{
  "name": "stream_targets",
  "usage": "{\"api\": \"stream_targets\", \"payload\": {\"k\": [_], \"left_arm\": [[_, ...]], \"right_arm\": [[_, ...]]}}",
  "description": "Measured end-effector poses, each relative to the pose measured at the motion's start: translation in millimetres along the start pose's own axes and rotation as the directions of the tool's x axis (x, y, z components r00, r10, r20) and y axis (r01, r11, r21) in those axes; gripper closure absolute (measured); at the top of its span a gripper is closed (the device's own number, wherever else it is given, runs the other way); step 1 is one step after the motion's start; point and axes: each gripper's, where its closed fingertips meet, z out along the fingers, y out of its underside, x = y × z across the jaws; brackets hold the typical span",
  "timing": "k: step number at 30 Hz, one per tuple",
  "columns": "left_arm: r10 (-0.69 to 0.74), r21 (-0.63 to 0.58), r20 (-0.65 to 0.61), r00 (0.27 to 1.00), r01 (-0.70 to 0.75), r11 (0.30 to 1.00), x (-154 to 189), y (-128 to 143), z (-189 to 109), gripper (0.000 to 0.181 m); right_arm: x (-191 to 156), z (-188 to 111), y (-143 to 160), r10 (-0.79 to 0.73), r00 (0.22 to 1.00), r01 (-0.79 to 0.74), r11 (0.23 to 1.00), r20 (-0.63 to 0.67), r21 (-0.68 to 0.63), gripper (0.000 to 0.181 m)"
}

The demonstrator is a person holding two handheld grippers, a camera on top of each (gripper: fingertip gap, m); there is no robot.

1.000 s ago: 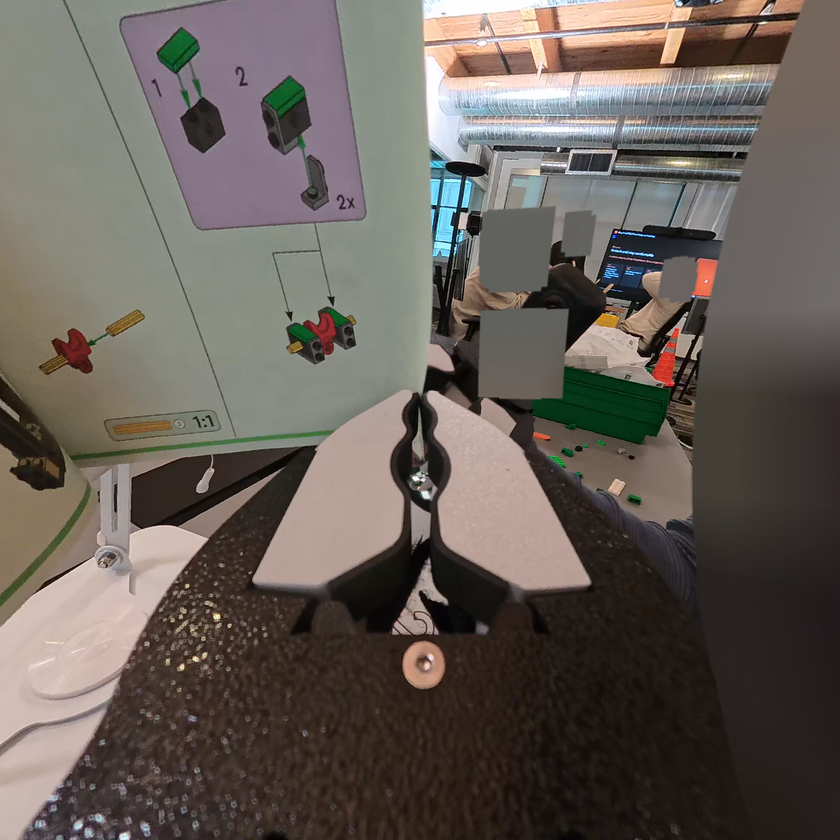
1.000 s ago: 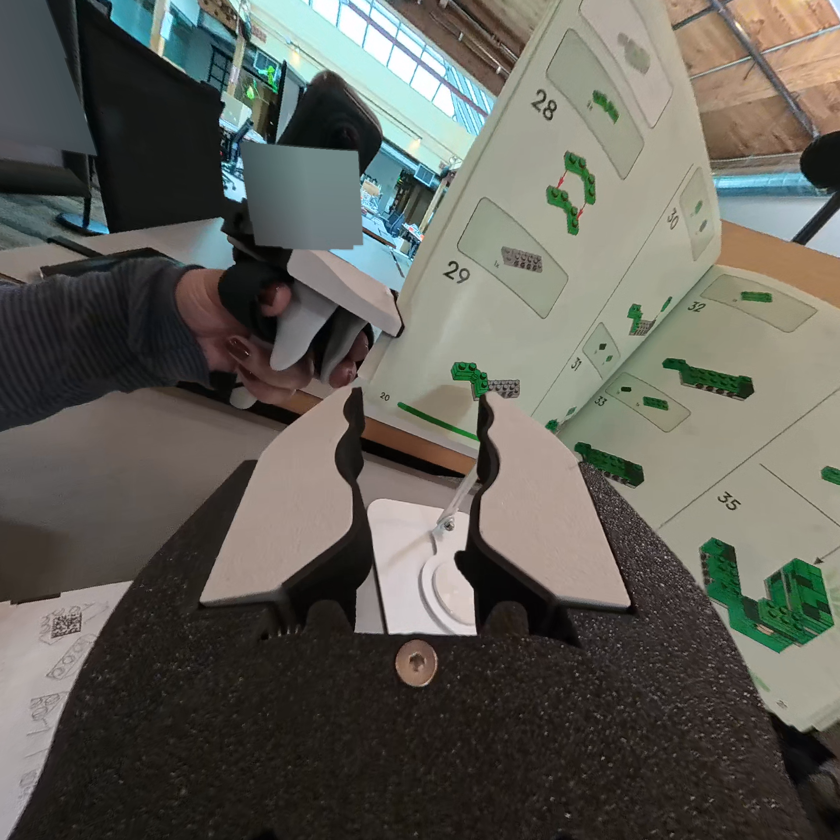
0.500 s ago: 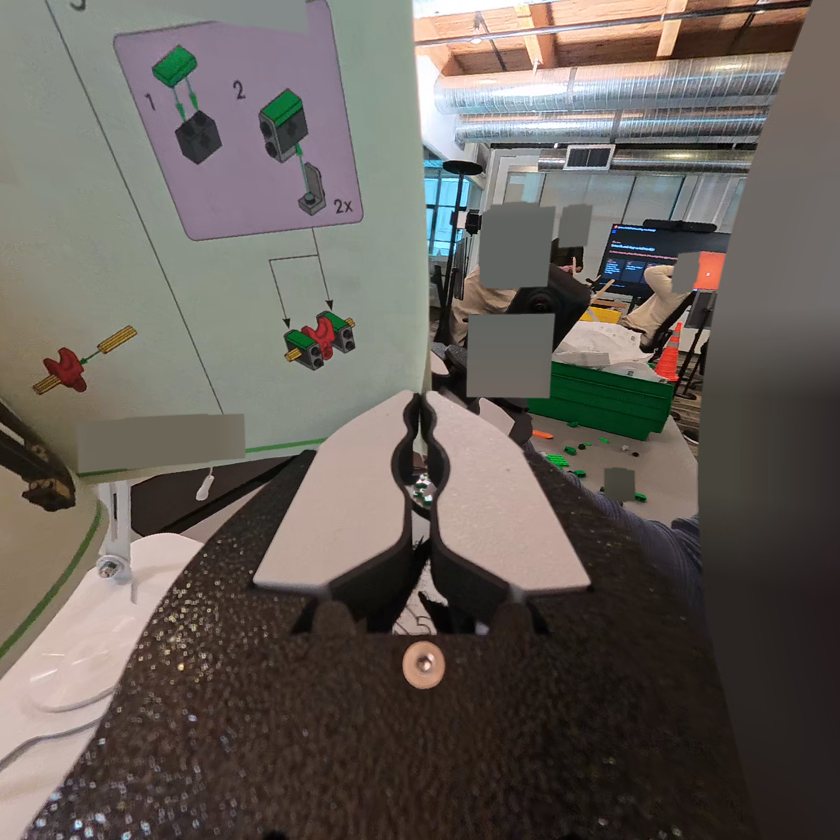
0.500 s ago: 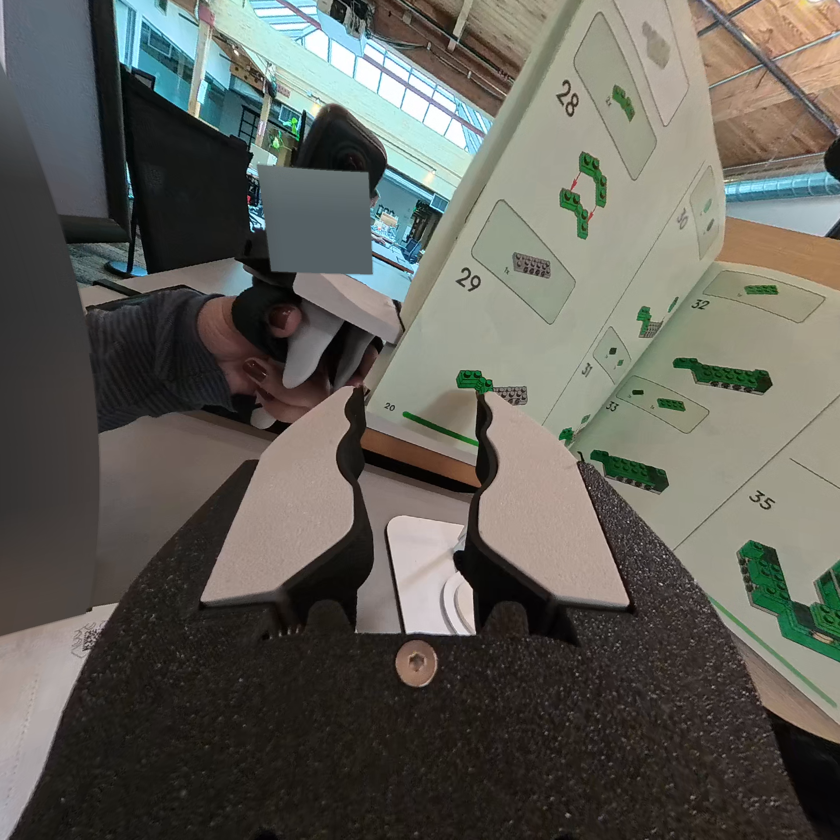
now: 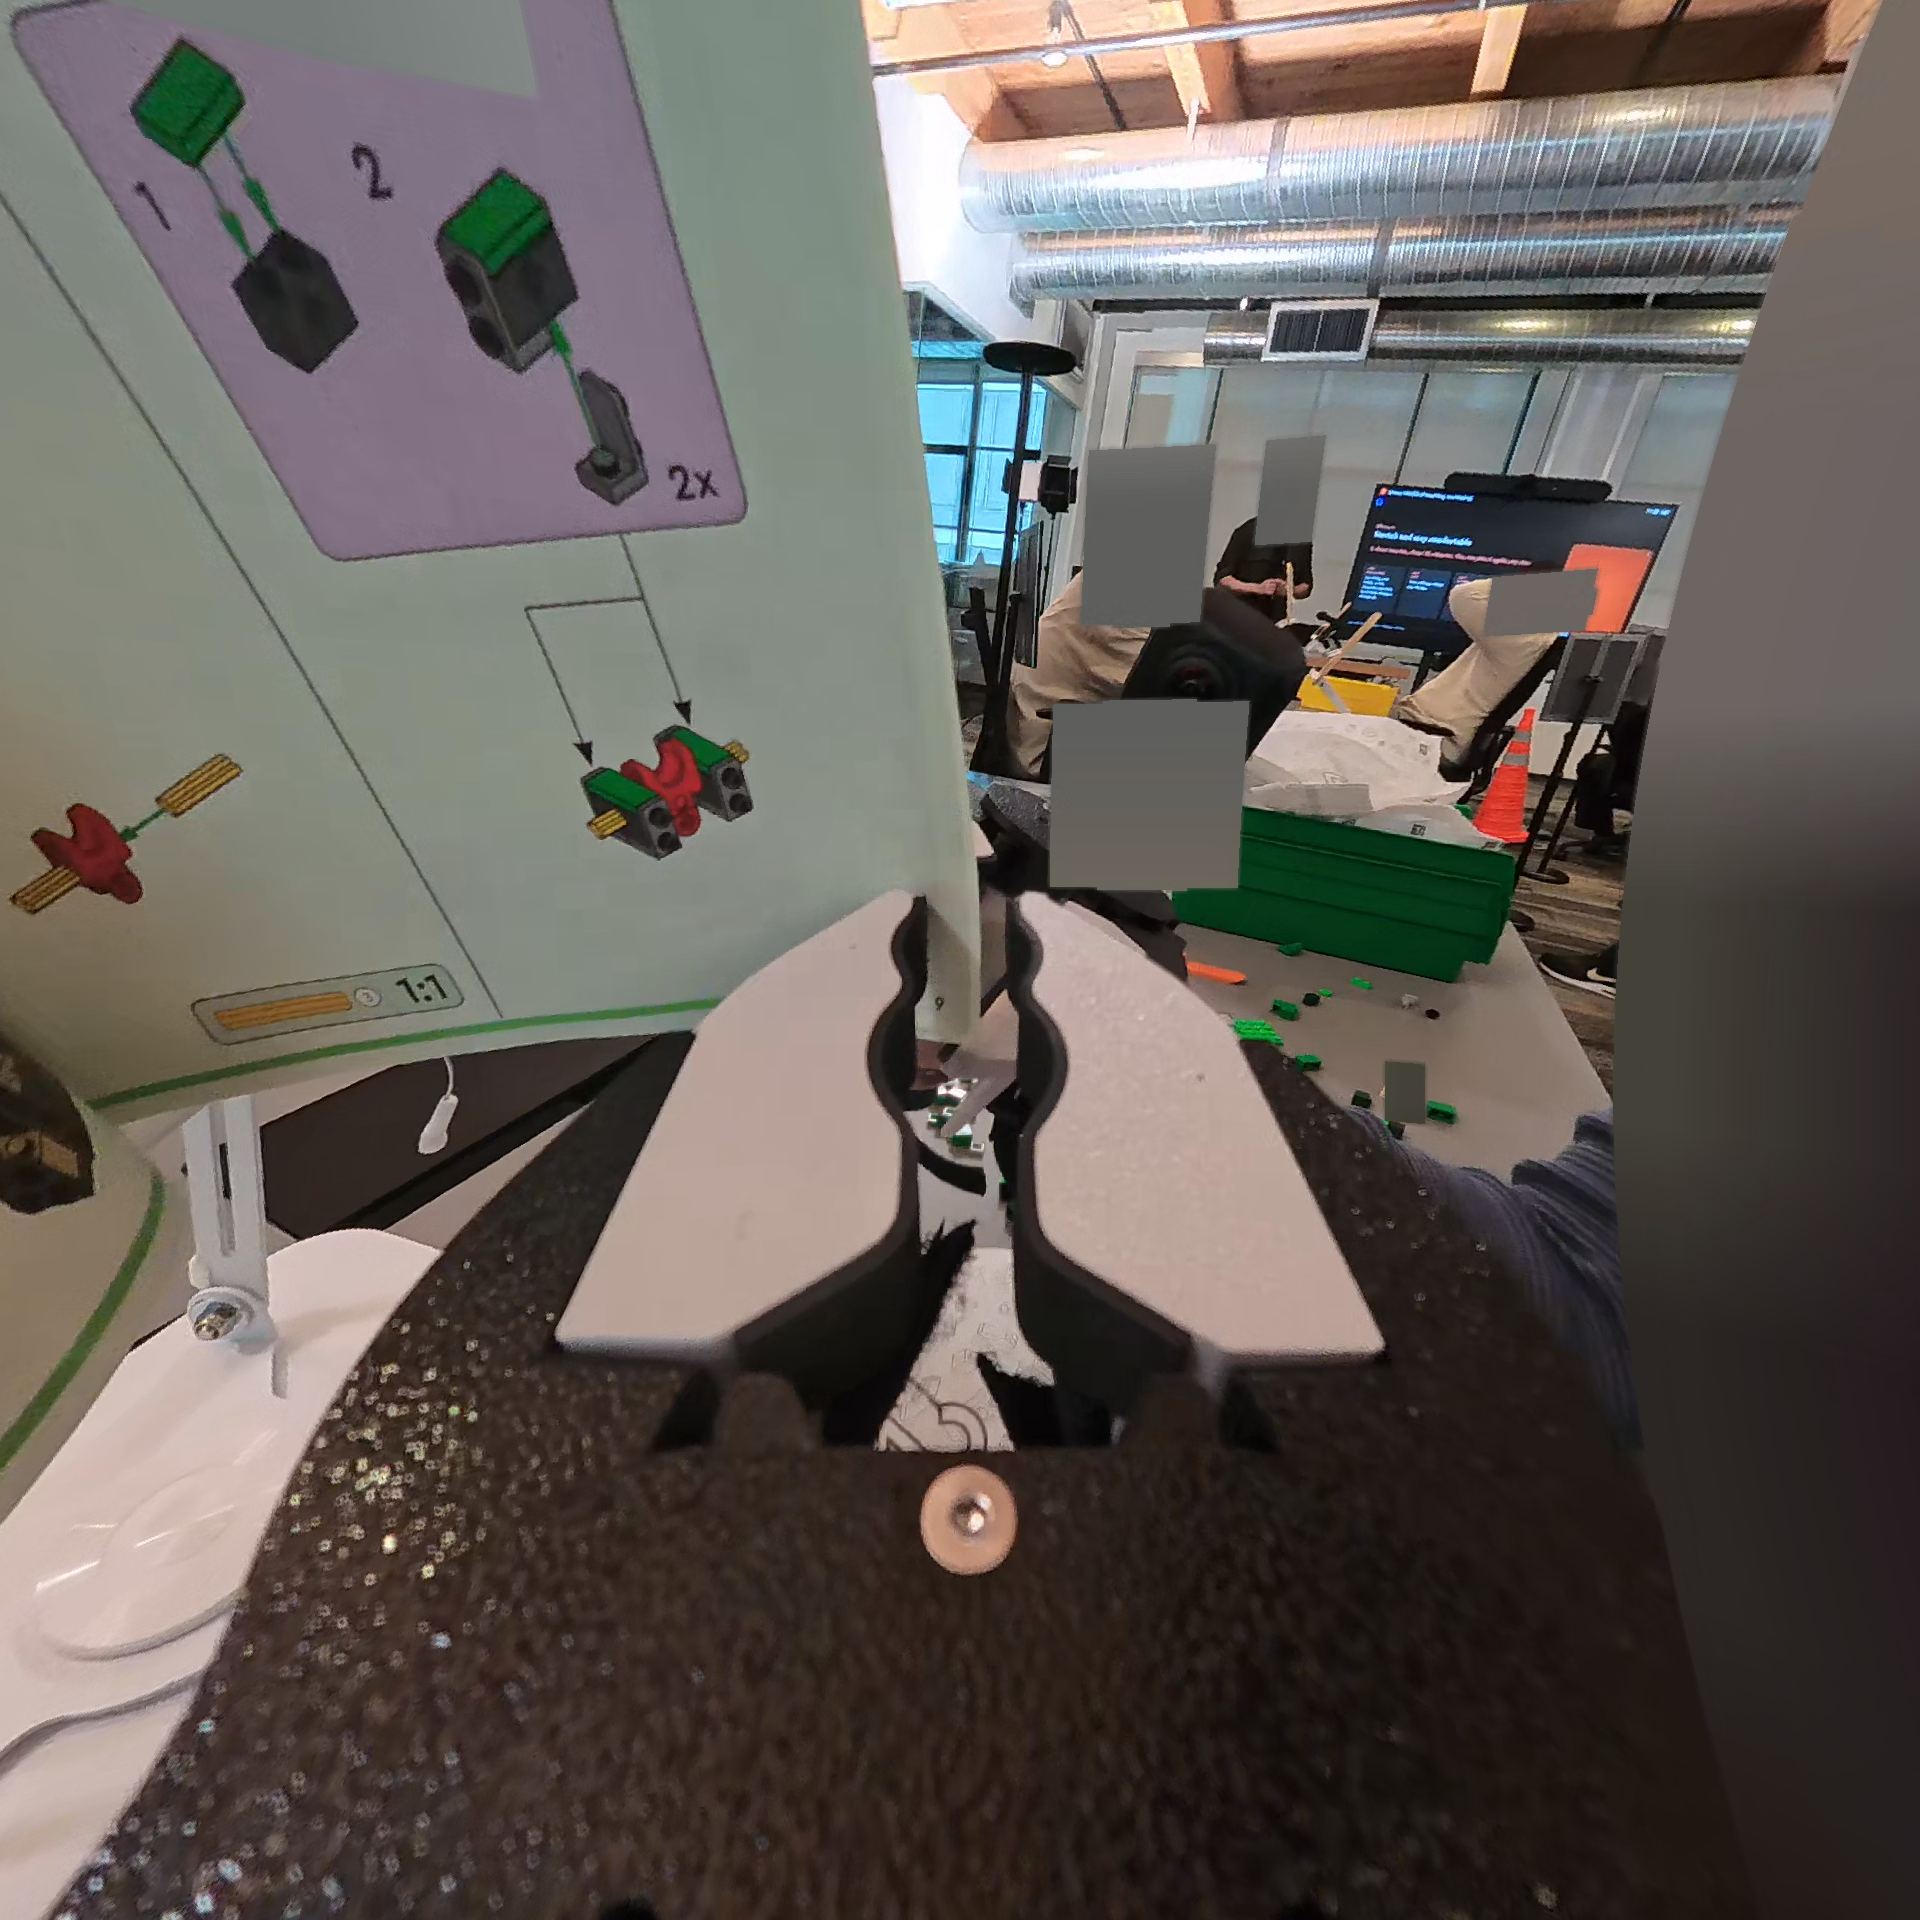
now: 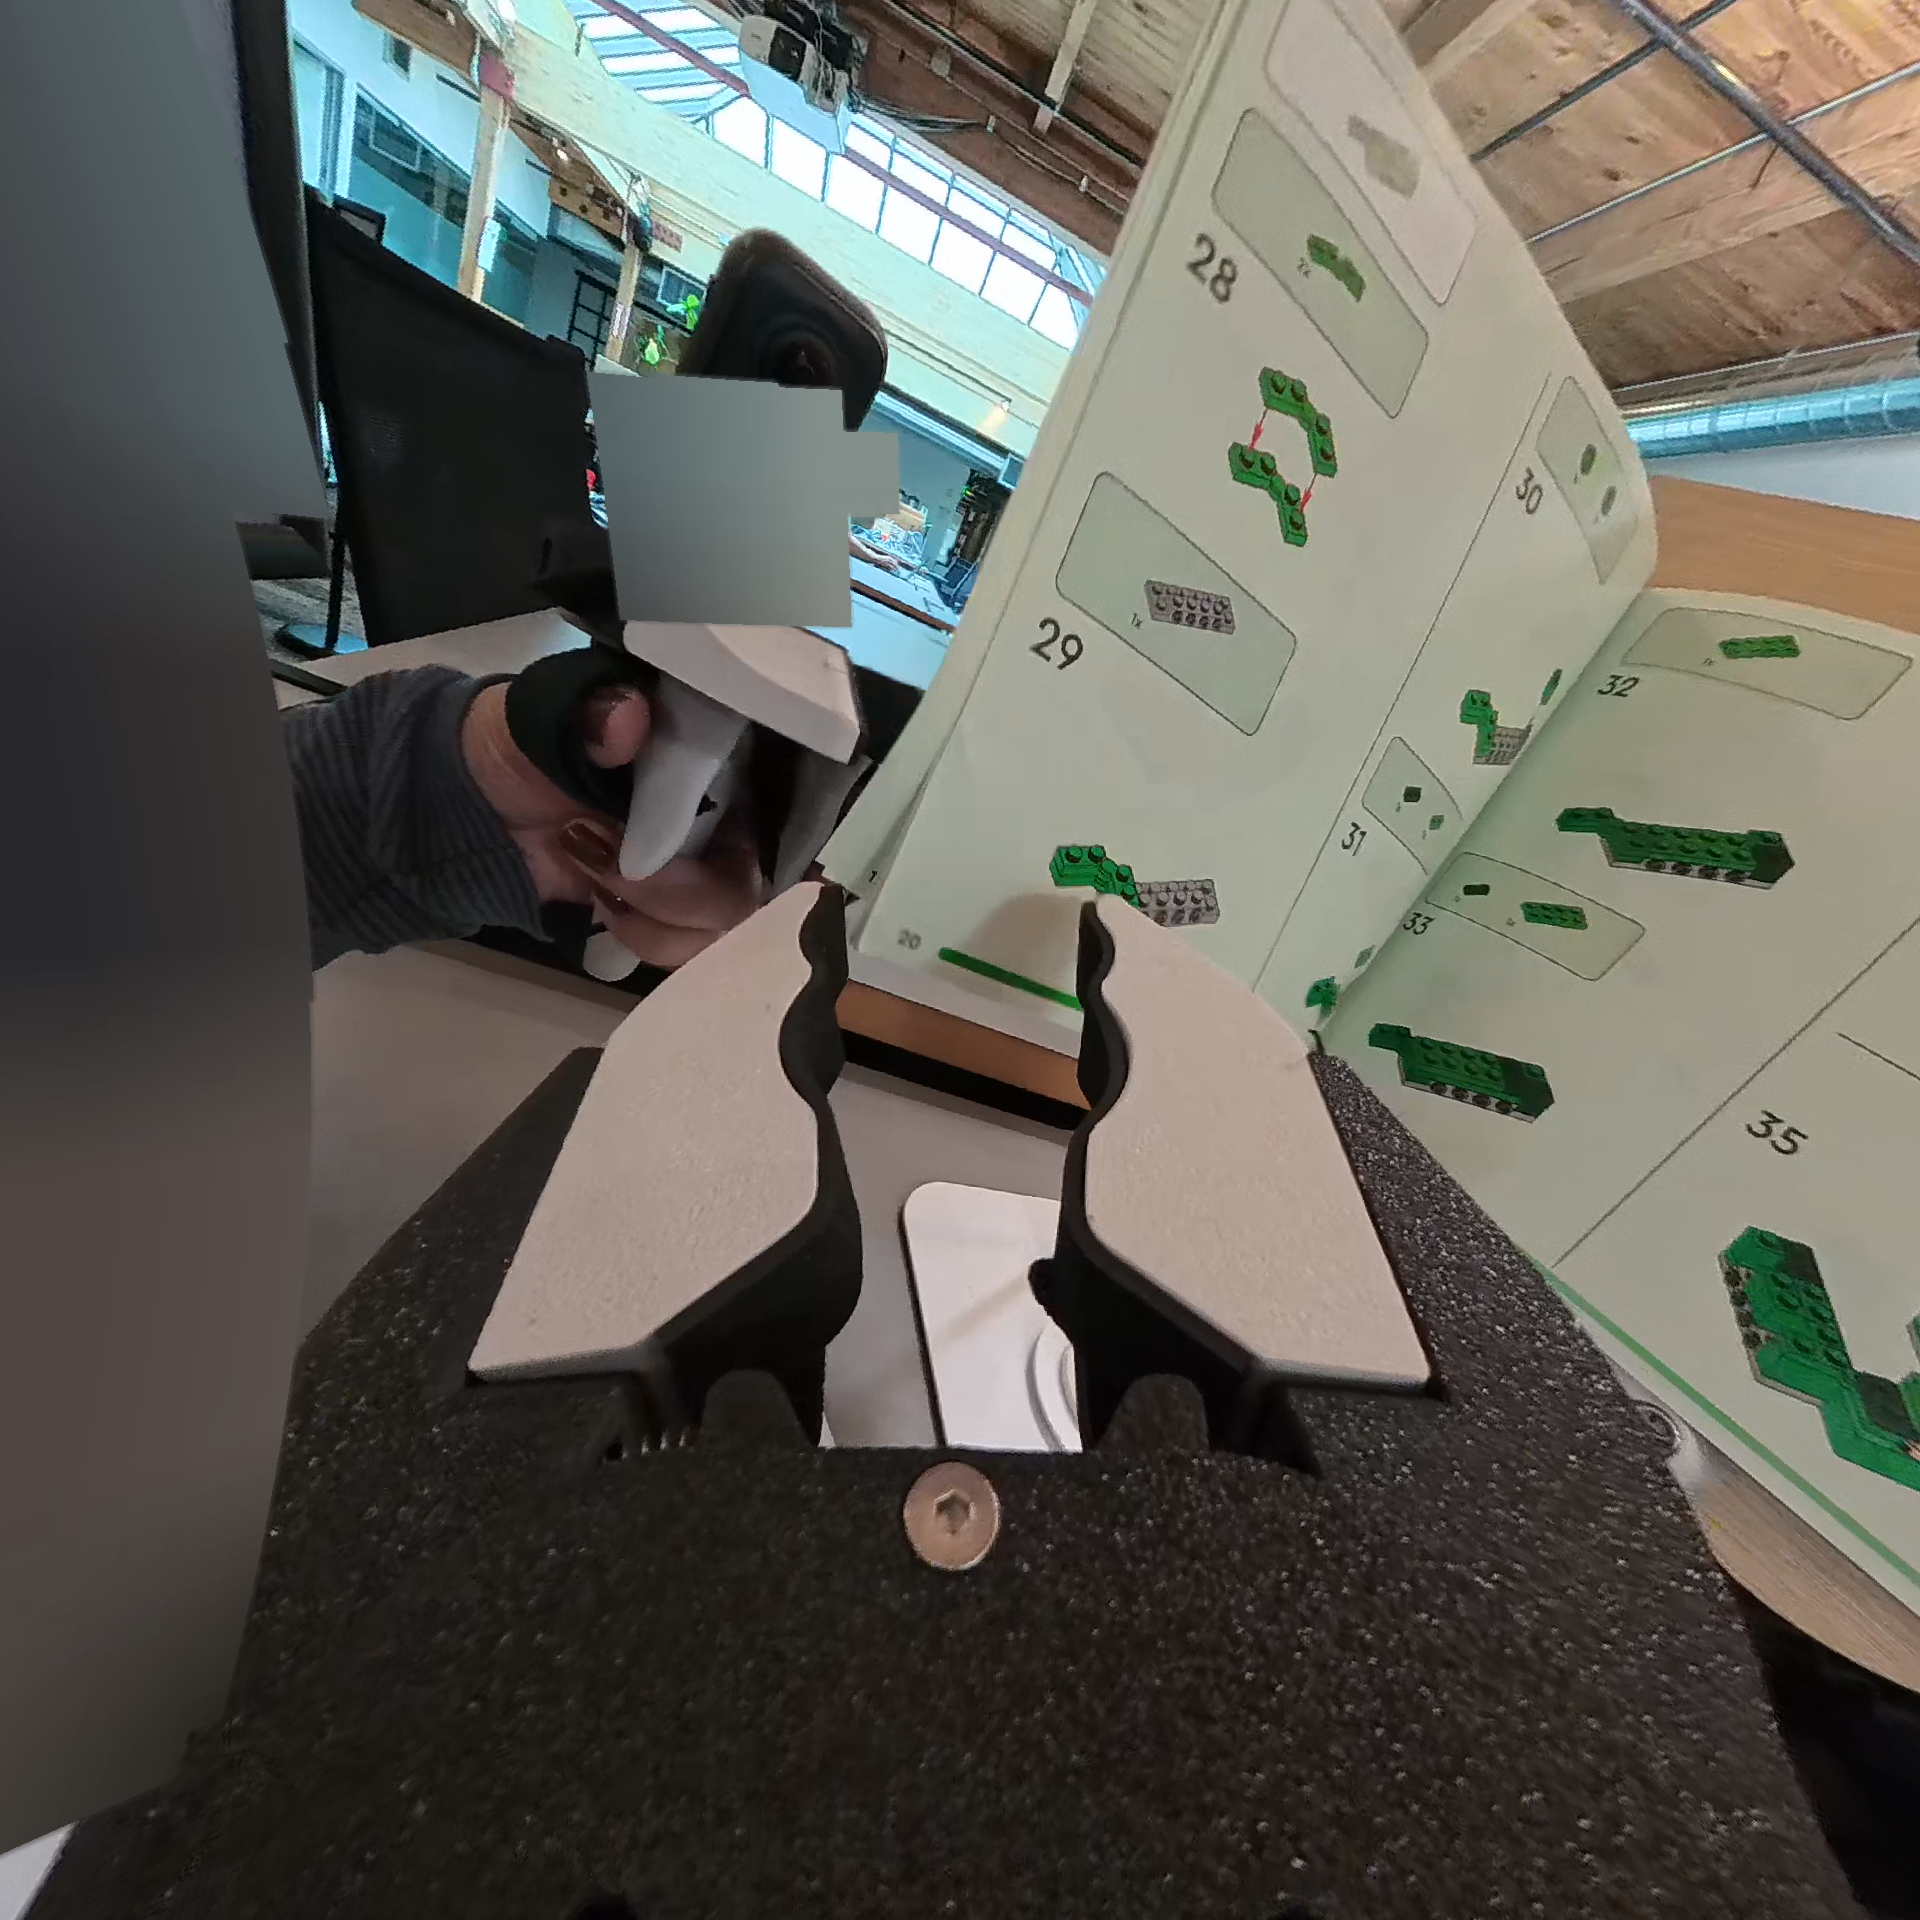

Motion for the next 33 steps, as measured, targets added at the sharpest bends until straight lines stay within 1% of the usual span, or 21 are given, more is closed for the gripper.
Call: {"api": "stream_targets", "payload": {"k": [10,13,17,21,26,28,30,31,32,33], "left_arm": [[0.011,-0.009,0.020,1.000,-0.011,1.000,-3,2,1,0.173],[0.030,-0.002,0.029,0.999,-0.030,1.000,-4,0,0,0.181],[0.042,0.033,0.067,0.997,-0.044,0.998,-9,-7,-4,0.181],[0.038,0.052,0.077,0.996,-0.042,0.998,-10,-10,-9,0.181],[0.030,0.058,0.099,0.995,-0.036,0.998,-15,-11,-14,0.181],[0.008,0.057,0.146,0.989,-0.017,0.998,-23,-12,-20,0.181],[-0.032,0.083,0.217,0.976,0.014,0.996,-34,-15,-29,0.181],[-0.066,0.100,0.276,0.959,0.039,0.994,-44,-17,-36,0.181],[-0.109,0.119,0.363,0.925,0.070,0.990,-56,-19,-46,0.181],[-0.159,0.139,0.471,0.868,0.105,0.985,-71,-19,-59,0.181]], "right_arm": [[-2,1,2,0.009,1.000,-0.009,1.000,0.016,-0.006,0.140],[-1,0,2,0.011,1.000,-0.011,1.000,0.012,-0.009,0.140],[0,-1,2,0.014,1.000,-0.014,1.000,0.007,-0.006,0.141],[2,-2,3,0.011,1.000,-0.012,1.000,-0.006,-0.010,0.142],[8,-1,6,-0.007,0.999,0.005,1.000,-0.044,-0.027,0.149],[11,-1,8,-0.015,0.998,0.012,0.999,-0.063,-0.043,0.155],[14,1,11,-0.023,0.996,0.018,0.998,-0.088,-0.064,0.163],[16,3,11,-0.028,0.994,0.021,0.997,-0.102,-0.072,0.167],[16,5,12,-0.031,0.993,0.023,0.997,-0.111,-0.076,0.170],[17,8,12,-0.033,0.992,0.024,0.997,-0.120,-0.079,0.172]]}}
